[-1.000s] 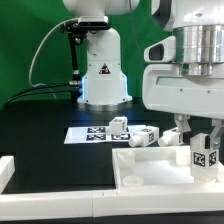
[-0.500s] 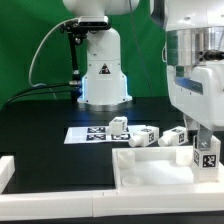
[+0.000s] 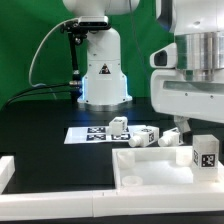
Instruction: Assemble one leg
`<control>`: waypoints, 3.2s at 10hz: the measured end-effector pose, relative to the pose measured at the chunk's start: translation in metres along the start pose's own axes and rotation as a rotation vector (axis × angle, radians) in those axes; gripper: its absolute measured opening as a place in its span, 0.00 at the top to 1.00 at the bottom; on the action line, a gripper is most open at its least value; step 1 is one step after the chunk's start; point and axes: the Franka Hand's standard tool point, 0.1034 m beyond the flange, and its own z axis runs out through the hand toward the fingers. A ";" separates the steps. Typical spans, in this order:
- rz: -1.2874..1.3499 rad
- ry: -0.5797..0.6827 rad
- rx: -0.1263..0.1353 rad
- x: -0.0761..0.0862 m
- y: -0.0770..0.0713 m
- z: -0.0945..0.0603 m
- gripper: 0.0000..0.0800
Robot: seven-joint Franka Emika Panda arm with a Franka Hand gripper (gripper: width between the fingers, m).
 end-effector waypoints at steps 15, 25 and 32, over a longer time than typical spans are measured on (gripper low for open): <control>-0.090 0.039 -0.020 0.001 0.002 0.011 0.65; 0.970 0.031 0.097 0.001 -0.003 0.013 0.58; 0.138 0.059 0.080 0.002 -0.002 0.005 0.19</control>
Offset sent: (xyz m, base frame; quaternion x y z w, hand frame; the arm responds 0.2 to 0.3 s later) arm 0.0000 0.0000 0.0000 0.0000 0.0000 -0.1296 0.9916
